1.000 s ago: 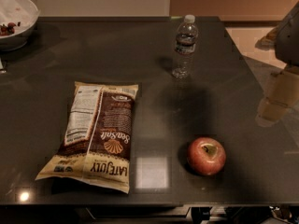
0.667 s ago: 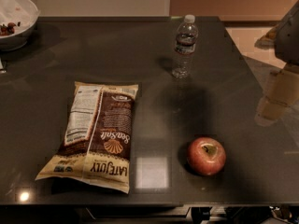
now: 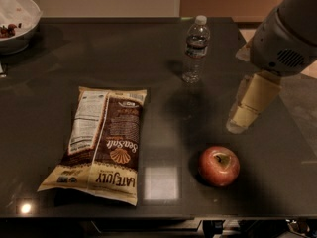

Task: Move brown chip bag near water bottle

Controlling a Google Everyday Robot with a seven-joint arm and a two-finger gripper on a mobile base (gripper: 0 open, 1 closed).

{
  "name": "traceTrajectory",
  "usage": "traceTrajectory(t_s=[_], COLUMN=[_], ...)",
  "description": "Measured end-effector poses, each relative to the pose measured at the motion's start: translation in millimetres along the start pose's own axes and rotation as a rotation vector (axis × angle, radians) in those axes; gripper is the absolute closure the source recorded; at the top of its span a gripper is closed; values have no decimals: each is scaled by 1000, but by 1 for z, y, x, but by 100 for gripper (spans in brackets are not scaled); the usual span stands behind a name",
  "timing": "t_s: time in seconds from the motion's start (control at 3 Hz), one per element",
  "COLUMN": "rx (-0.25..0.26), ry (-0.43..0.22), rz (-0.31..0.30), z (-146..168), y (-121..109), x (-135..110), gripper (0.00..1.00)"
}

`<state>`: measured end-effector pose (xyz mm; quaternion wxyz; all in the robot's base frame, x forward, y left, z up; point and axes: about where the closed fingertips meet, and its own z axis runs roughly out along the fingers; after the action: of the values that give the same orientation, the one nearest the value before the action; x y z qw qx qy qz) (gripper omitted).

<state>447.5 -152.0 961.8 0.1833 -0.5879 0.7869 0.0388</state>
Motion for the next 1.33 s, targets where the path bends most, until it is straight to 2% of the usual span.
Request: traceTrajectory(t_s=[0.33, 0.67, 1.0, 1.33], rx=[-17, -20, -25, -53], ry=[-48, -72, -93, -105], rz=[59, 77, 57, 42], z=[22, 40, 54, 76], y=[21, 49, 84, 108], x=[-35, -69, -103, -128], gripper=[0, 0, 0, 0])
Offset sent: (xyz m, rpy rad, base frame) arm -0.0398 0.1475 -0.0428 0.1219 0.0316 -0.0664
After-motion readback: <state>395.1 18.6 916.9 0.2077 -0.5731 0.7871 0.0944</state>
